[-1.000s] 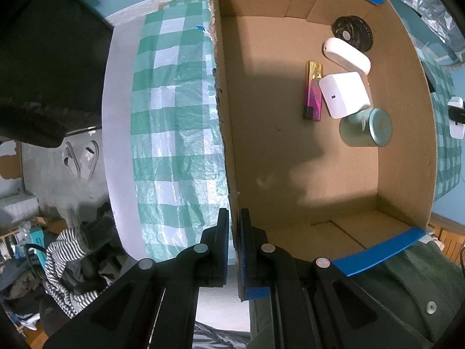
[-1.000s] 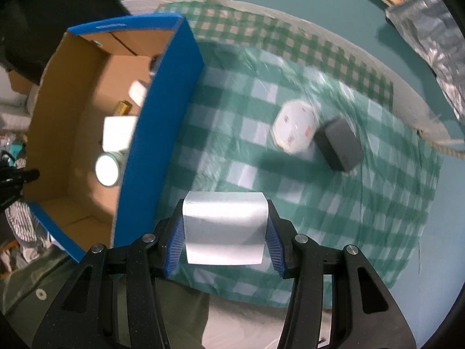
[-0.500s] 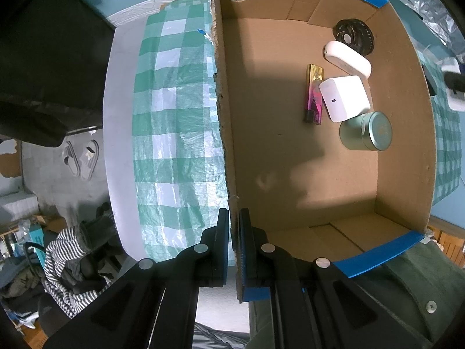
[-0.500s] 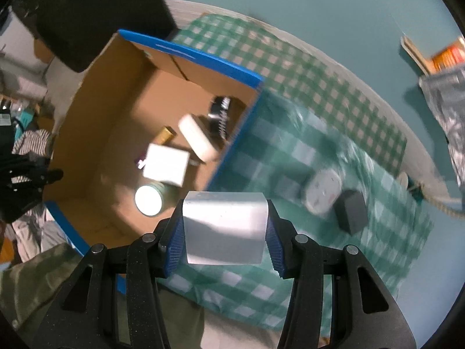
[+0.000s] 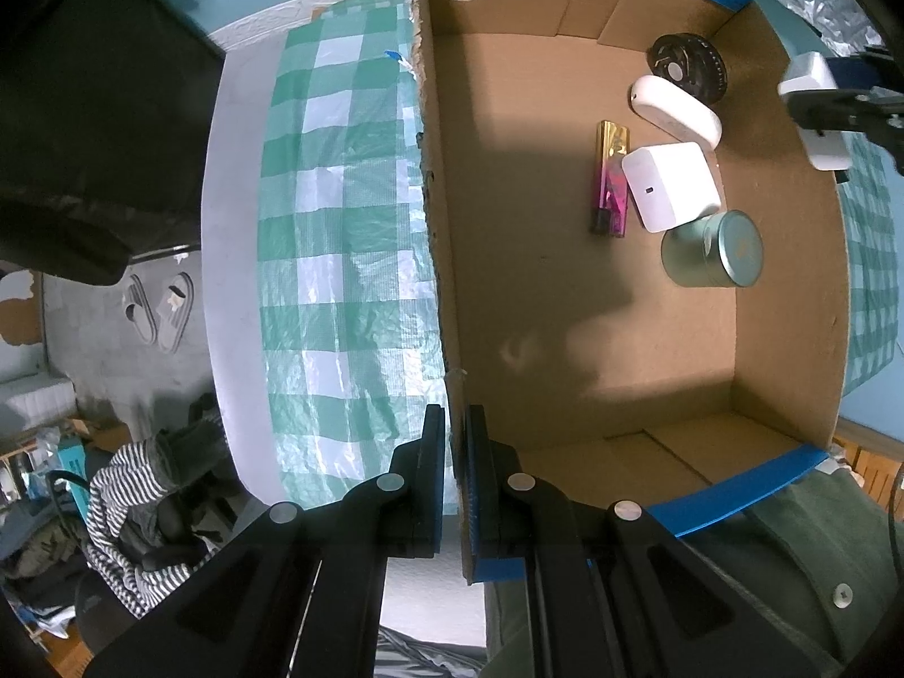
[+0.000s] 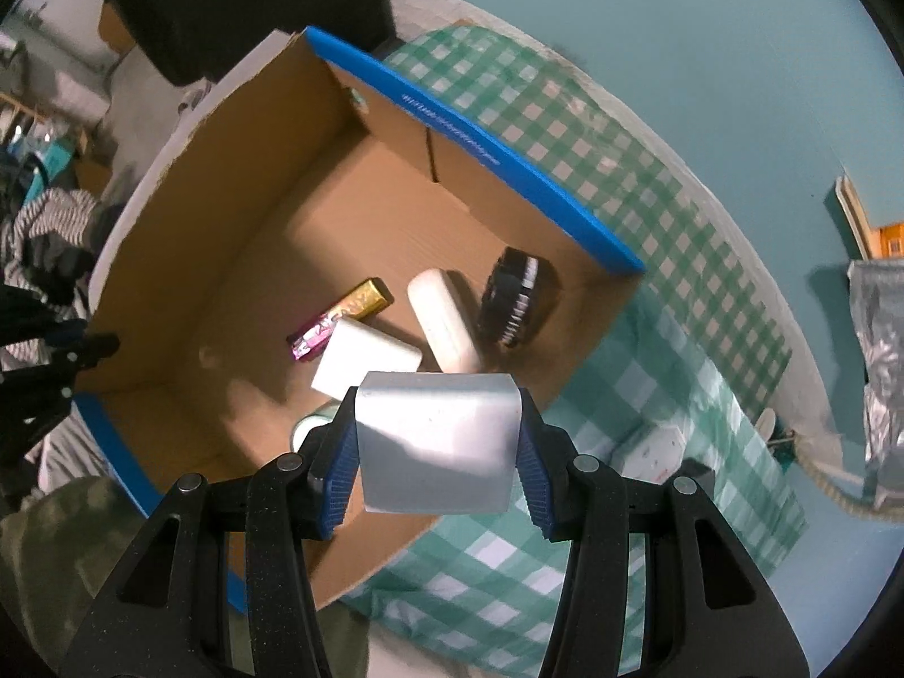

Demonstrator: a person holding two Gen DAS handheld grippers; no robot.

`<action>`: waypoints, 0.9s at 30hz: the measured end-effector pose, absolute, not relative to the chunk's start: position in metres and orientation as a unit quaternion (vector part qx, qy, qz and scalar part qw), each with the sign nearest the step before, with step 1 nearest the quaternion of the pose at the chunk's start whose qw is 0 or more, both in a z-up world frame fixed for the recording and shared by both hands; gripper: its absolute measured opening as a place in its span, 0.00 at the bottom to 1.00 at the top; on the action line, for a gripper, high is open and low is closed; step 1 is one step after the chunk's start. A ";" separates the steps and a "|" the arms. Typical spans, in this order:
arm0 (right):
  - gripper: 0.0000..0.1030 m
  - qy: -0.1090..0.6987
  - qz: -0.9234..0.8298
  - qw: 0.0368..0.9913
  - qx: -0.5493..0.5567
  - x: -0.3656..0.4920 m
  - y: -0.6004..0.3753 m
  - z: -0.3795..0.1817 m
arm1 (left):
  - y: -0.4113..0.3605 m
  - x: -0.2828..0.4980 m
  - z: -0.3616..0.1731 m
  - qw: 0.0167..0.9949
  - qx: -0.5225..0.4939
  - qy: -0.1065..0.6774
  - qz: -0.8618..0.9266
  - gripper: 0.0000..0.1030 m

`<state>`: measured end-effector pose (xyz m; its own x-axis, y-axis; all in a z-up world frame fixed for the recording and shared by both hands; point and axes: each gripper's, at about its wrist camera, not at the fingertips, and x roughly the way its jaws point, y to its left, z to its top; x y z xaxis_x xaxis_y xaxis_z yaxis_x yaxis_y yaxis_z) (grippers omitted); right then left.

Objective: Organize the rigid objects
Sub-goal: 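Lift the white cube charger with the right gripper and carry it over the box, then open the right gripper to drop the cube charger beside the Kinyo case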

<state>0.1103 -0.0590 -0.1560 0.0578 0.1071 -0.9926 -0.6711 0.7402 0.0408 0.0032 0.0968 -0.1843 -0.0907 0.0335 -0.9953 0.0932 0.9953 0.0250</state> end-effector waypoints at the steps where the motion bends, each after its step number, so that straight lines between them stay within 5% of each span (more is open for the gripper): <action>1: 0.48 0.625 0.284 0.690 -0.230 0.111 -0.056 -0.159 | 0.097 0.003 -0.184 0.673 0.042 0.738 -0.022 0.07; 27: 0.52 0.612 0.282 0.702 -0.232 0.119 -0.056 -0.154 | 0.099 -0.002 -0.187 0.674 0.040 0.738 -0.018 0.07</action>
